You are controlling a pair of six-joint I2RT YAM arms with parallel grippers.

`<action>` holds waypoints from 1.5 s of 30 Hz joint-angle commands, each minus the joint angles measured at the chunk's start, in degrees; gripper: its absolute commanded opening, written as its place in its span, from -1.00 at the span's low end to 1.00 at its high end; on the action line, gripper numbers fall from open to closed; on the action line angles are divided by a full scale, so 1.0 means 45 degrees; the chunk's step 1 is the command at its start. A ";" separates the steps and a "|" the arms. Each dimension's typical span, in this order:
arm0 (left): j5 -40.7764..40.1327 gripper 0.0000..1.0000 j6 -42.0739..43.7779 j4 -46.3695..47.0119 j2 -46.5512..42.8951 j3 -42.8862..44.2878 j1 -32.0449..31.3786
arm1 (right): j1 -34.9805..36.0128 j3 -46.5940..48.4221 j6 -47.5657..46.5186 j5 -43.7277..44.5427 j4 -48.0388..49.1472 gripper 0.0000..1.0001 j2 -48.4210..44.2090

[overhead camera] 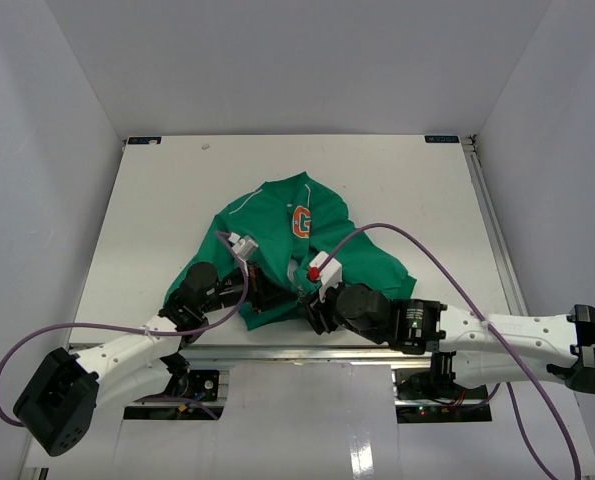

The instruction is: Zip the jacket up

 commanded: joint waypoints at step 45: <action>0.0171 -1.00 -0.0039 0.0483 -0.0291 -0.0175 -0.0052 | -0.0495 -0.0743 0.1289 -0.0799 0.3445 -0.13 0.0382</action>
